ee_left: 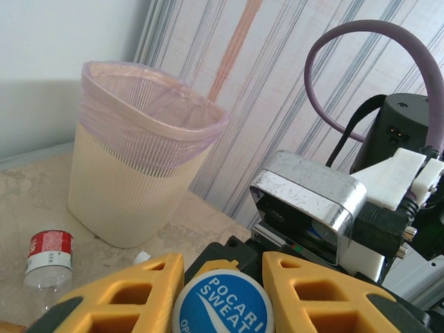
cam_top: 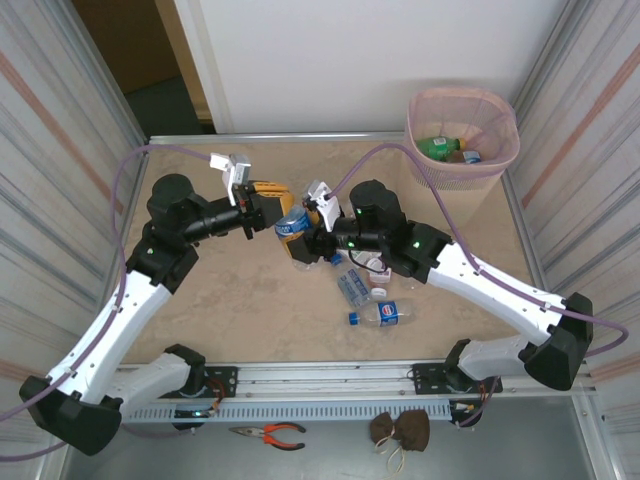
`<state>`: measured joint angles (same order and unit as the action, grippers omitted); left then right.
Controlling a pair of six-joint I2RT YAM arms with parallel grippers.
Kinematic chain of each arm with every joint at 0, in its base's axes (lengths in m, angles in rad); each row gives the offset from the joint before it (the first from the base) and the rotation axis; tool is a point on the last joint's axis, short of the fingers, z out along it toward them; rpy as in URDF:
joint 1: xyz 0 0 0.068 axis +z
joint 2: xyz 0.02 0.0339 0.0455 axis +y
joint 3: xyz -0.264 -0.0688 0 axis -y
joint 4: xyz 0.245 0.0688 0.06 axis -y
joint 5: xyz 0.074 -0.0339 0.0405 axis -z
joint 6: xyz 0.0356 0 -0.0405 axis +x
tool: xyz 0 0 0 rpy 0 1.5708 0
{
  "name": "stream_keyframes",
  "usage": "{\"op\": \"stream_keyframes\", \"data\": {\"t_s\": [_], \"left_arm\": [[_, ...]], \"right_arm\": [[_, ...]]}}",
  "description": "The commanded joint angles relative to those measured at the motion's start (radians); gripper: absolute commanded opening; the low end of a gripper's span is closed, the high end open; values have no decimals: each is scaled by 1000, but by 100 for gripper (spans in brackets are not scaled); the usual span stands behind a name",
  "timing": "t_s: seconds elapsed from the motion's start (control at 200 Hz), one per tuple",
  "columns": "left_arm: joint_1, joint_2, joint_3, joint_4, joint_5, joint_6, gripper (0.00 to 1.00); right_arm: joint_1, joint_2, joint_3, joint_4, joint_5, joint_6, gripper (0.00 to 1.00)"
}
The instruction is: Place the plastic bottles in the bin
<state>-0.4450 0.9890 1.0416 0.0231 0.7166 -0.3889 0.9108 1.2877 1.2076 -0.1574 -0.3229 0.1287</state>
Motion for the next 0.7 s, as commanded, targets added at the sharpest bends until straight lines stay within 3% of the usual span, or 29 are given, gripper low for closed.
{"op": "stream_keyframes", "data": {"t_s": [0.0,0.175,0.451,0.696], "left_arm": [[1,-44,33,-5,-8,9,34],[2,-96,23,-15,-69,17,54],[2,-133,20,-38,-106,31,58],[3,-127,15,-28,-101,22,58]], "right_arm": [[-1,-31,13,10,69,14,58],[-34,-61,20,-12,92,25,58],[-176,-113,51,-77,91,72,58],[-405,-131,135,-149,75,177,55]]}}
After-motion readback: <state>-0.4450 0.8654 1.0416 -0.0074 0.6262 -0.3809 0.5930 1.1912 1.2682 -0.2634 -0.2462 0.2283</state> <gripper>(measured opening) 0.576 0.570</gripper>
